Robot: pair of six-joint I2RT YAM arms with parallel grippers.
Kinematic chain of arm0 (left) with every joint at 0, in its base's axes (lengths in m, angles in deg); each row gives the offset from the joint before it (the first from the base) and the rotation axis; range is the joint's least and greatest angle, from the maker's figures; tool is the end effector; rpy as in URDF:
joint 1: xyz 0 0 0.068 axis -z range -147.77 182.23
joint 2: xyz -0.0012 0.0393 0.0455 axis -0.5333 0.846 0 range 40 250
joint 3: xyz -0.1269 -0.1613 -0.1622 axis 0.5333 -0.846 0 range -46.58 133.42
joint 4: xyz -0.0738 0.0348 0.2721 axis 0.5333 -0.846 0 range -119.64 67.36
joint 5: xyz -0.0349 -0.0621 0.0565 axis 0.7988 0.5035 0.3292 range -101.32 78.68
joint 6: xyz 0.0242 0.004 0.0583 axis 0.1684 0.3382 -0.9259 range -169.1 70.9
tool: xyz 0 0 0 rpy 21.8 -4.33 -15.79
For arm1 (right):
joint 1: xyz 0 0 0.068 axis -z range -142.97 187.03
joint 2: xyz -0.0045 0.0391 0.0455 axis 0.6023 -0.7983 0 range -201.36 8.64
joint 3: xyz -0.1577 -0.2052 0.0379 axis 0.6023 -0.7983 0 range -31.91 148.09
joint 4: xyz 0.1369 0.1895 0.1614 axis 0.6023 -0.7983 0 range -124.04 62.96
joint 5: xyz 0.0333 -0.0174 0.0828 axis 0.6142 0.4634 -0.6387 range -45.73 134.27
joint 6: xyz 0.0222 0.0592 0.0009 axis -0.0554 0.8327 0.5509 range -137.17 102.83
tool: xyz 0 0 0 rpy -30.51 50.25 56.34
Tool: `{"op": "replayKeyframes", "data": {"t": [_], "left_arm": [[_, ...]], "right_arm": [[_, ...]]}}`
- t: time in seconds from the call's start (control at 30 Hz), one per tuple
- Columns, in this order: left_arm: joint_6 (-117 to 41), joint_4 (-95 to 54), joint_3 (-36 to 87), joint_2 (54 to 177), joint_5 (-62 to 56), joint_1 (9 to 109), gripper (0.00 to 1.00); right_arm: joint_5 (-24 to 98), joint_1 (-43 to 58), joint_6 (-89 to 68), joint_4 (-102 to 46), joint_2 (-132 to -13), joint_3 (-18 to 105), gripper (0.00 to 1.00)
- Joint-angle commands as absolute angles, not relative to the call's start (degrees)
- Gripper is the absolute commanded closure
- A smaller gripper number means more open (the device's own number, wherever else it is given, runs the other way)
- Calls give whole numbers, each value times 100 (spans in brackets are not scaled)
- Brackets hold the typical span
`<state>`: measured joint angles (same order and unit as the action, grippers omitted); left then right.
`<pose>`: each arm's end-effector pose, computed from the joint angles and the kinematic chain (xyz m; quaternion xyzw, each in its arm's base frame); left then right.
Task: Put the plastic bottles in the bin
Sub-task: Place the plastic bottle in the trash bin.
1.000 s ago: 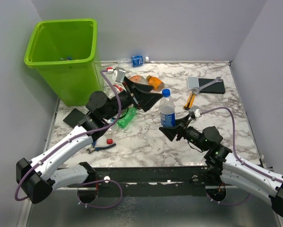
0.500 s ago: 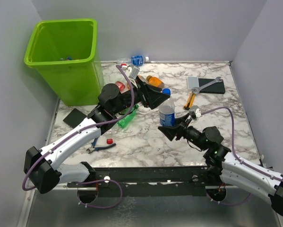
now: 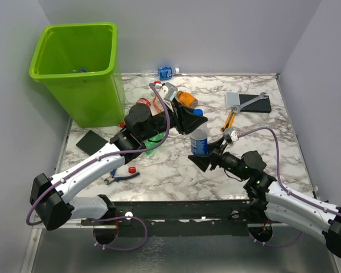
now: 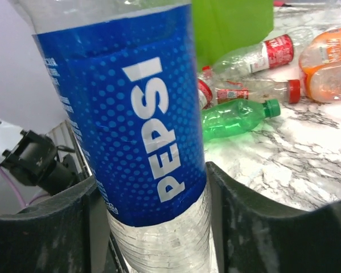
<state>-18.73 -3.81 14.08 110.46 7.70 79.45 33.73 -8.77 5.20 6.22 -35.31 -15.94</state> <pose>0.2120 -0.2524 0.3836 0.2181 0.6149 -0.5537 0.5174 0.1507 0.1676 0.2266 -0.2027 0.6432 0.4637 0.5746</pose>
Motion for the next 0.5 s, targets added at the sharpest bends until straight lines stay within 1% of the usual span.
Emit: {"op": "replayKeyframes", "data": {"t": [0.0,0.03,0.07,0.13,0.17,0.3,0.4,0.47], "left_arm": [[-2261,-603,1592,11022,630,8121,89],[-2366,-649,1577,10990,534,8138,96],[-2449,-690,1562,10964,461,8151,100],[-2616,-812,1541,10876,279,8162,100],[-2732,-892,1539,10823,153,8162,100],[-3507,-1323,1754,10555,-704,8163,100],[-4203,-1601,2165,10412,-1500,8164,100],[-4696,-1722,2542,10398,-1999,8166,100]], "right_arm": [[3136,-920,437,331,-3548,-1267,29],[3132,-922,466,181,-3553,-1193,21],[3136,-924,497,-5,-3561,-1101,14],[3162,-921,561,-392,-3532,-902,2],[3192,-920,607,-617,-3500,-799,0],[3614,-920,755,-1696,-3189,-278,0],[3964,-920,848,-2458,-2974,307,0],[3936,-920,924,-2780,-2939,686,0]]}}
